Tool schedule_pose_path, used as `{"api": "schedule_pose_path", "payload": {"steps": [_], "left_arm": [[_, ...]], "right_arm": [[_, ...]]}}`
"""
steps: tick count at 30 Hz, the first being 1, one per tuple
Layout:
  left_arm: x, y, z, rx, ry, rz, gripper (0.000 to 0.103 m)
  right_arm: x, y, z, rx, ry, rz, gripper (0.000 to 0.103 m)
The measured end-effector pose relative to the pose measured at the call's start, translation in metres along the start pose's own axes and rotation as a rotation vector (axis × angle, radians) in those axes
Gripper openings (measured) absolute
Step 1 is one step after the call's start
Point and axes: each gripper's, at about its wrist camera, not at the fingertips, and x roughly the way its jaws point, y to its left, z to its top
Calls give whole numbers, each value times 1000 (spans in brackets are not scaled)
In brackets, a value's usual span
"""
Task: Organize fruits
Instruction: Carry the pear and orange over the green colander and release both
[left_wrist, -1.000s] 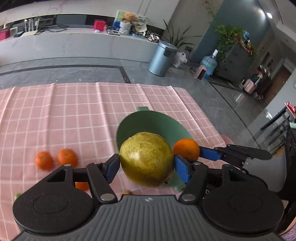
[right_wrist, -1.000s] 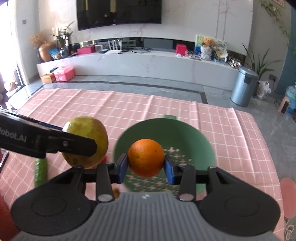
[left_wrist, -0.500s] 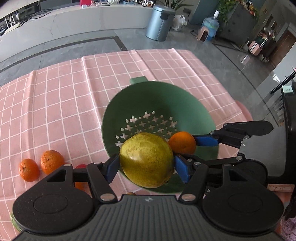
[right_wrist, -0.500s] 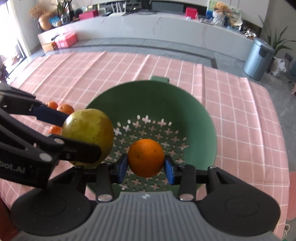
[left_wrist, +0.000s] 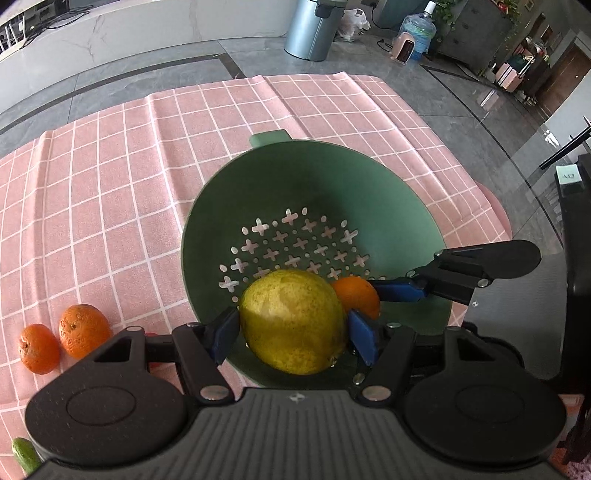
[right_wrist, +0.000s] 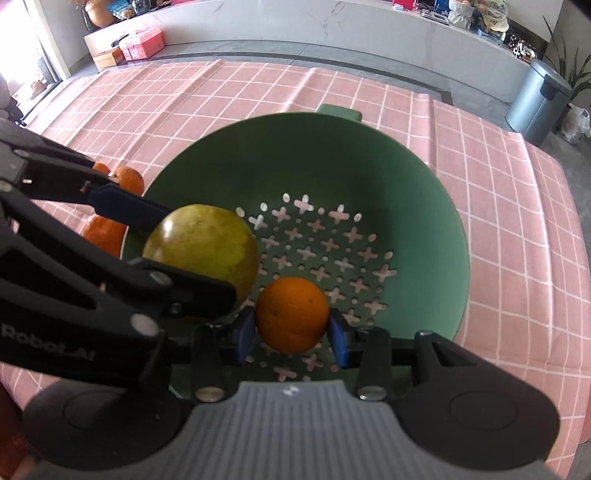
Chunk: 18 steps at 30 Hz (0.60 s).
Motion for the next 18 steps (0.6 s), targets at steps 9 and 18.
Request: {"api": "schedule_pose_path", "payload": {"steps": [9, 18], "left_arm": [[-6, -2, -2, 25, -37, 15, 73], [-37, -14, -13, 73, -156, 40, 73]], "right_arm": [[-2, 4, 0, -22, -2, -24, 41], [-32, 15, 2, -8, -69, -86, 75]]}}
